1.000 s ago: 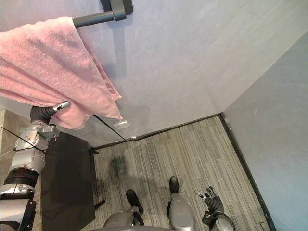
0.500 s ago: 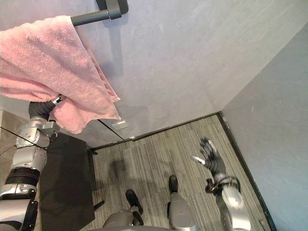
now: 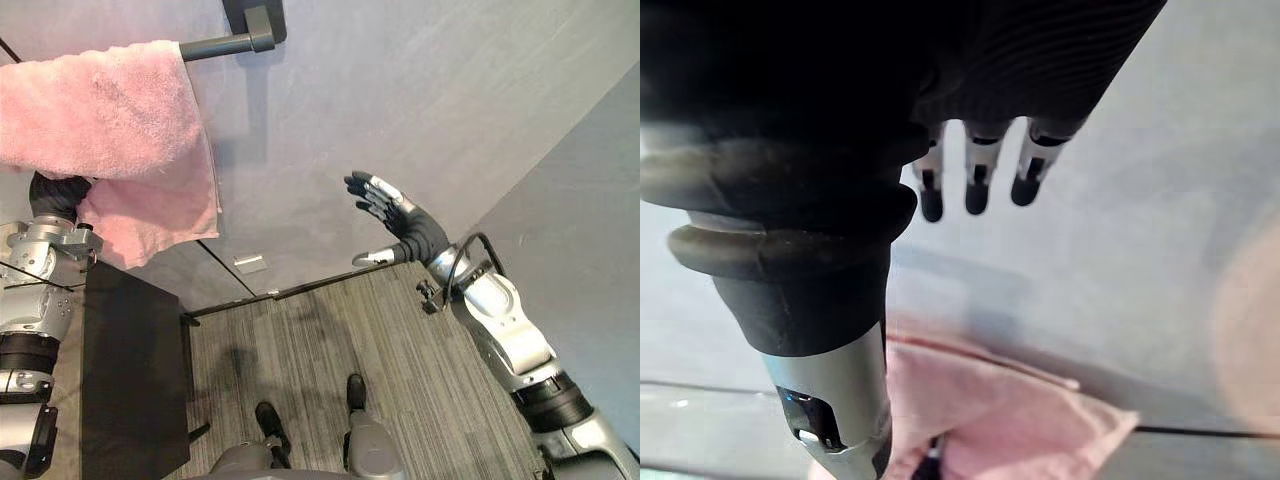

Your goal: Organize washtable

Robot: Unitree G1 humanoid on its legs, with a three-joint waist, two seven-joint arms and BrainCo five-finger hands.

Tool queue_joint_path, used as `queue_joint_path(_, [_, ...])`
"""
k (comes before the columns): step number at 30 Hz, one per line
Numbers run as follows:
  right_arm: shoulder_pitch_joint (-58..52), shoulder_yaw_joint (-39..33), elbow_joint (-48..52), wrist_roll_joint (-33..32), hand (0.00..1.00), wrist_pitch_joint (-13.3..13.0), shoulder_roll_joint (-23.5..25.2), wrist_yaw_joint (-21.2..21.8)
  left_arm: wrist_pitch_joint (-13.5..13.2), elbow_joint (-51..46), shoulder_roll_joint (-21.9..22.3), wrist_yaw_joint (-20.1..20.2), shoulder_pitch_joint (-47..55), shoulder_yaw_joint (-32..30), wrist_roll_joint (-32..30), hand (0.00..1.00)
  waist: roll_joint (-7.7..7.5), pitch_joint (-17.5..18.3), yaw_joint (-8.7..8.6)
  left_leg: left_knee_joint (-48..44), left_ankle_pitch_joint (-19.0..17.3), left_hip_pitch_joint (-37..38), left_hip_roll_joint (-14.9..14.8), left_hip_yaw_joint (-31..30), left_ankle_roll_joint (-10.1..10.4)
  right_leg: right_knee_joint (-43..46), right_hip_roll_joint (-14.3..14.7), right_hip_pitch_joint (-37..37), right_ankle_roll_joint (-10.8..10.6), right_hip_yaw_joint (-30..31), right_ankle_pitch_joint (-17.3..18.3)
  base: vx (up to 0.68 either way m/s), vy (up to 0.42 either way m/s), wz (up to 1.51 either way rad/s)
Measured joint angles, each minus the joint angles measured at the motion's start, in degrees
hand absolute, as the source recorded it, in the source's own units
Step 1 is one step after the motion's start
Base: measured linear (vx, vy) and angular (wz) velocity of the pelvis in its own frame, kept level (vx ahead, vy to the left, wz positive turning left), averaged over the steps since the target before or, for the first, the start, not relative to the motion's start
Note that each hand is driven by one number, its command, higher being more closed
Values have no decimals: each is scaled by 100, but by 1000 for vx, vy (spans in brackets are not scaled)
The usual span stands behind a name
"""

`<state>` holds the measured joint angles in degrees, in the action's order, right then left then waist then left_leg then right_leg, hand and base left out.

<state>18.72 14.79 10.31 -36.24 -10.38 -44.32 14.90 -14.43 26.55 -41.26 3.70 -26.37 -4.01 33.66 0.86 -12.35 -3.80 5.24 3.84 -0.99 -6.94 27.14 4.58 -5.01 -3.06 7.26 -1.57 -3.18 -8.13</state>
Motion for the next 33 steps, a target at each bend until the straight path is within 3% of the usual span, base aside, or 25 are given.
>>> queue_joint_path(3, [788, 425, -382, -133, 0, 1, -16, -129, 5, 18, 5, -2, -38, 132, 8, 100, 4, 27, 0, 0, 11, -16, 0, -7, -12, -36, 0, -6, 4, -6, -25, 0, 0, 0])
queue_joint_path(7, [2041, 1129, -1605, -349, 0, 81, 197, -424, 20, 292, 272, 8, -454, 484, 14, 100, 15, 52, 158, 0, 46, -35, 1, -37, -50, -51, 0, -8, 24, -28, -64, -6, -1, 2])
queue_joint_path(13, [3252, 1354, -3217, -417, 0, 250, 1108, -754, 82, 653, 637, 6, -636, 711, 55, 100, 115, 120, 266, 0, 114, -114, 1, -180, -59, -55, -10, -2, 55, -167, -90, -13, 0, 12])
queue_joint_path(20, [4500, 1443, -5288, 52, 0, 486, 2469, -1236, 181, 995, 1028, -4, -990, 909, 55, 100, 242, 196, 392, 2, 221, -234, -16, -367, -66, -55, -4, 24, 85, -317, -128, -23, -2, 12])
queue_joint_path(21, [4673, 1425, -5567, 181, 0, 546, 2681, -1302, 183, 1002, 1093, -9, -1091, 913, 54, 100, 246, 194, 477, 3, 252, -271, -26, -382, -59, -56, 5, 57, 100, -328, -147, -25, -3, 11])
queue_joint_path(32, [5568, 979, -6304, 447, 0, 683, 4007, -1601, 184, 1016, 1219, -53, -1391, 1011, 58, 100, 349, 189, 495, 8, 416, -638, -37, -720, -33, -56, 2, 259, 140, -633, -198, -6, 15, 14])
queue_joint_path(33, [5631, 983, -6299, 545, 100, 682, 4142, -1604, 184, 1026, 1300, -132, -1470, 1011, 57, 100, 353, 187, 500, 8, 418, -641, -39, -727, -33, -56, 3, 259, 141, -638, -198, 0, 0, 0])
